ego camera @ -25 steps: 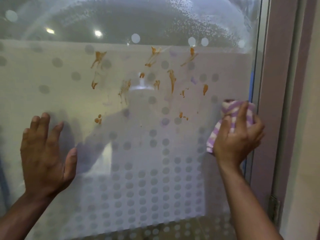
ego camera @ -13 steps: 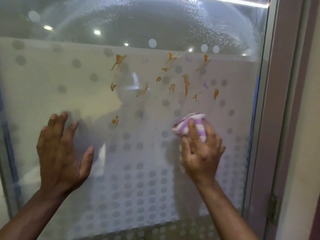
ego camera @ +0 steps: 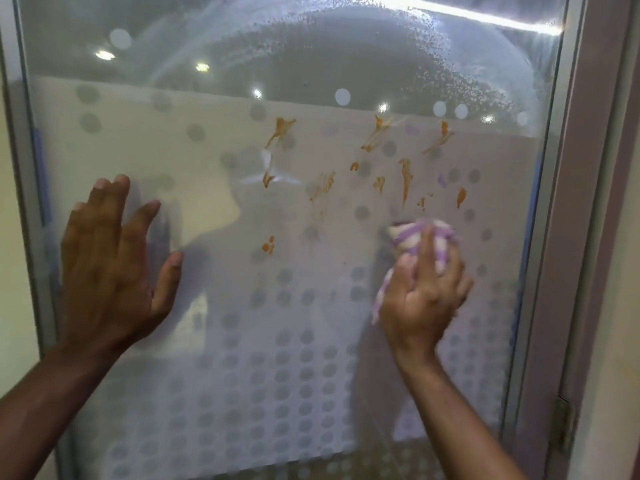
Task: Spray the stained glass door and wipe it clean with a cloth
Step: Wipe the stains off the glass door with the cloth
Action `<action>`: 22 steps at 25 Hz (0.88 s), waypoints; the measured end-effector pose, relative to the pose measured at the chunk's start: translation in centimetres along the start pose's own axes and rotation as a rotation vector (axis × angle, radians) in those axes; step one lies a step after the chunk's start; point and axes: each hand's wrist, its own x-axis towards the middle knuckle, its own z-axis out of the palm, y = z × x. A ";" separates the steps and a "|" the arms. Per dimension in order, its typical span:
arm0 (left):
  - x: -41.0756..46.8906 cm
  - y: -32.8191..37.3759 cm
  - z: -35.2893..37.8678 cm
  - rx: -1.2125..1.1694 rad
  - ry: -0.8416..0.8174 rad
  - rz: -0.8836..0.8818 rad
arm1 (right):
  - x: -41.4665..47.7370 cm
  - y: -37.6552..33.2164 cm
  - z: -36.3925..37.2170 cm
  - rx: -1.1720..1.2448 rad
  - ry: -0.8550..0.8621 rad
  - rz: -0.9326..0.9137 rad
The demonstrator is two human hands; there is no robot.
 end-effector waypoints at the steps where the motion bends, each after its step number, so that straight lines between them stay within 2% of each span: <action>1: -0.1 0.0 0.2 -0.004 0.014 -0.007 | -1.5 -1.6 0.1 0.018 -0.049 -0.114; 4: -0.2 -0.3 0.3 -0.012 0.029 -0.006 | -5.6 -4.8 0.0 0.054 -0.198 -0.389; 6: -0.3 -0.3 0.2 -0.017 0.038 0.002 | -5.5 -4.5 -0.2 0.009 -0.171 -0.431; 8: -0.3 -0.2 0.2 -0.015 0.048 0.013 | -3.5 -2.3 -0.2 -0.094 -0.078 -0.297; 10: -0.3 -0.2 0.2 0.004 0.056 0.008 | -1.0 0.5 -0.3 -0.156 0.004 -0.014; 12: -0.4 -0.2 0.2 0.024 0.053 0.005 | 0.7 2.0 -0.5 -0.112 0.078 0.241; 13: -0.4 -0.2 0.2 0.032 0.048 0.004 | 1.1 2.0 -0.4 -0.082 0.111 0.313; 15: -0.4 -0.1 0.2 0.045 0.035 -0.008 | 0.7 0.3 0.4 -0.041 0.134 0.336; 18: -0.4 0.0 0.2 0.057 0.029 -0.013 | -1.8 -5.1 1.8 -0.003 0.095 0.159; 22: -0.2 -0.5 0.4 0.091 -0.002 0.000 | -8.3 -11.8 2.2 0.064 -0.108 -0.278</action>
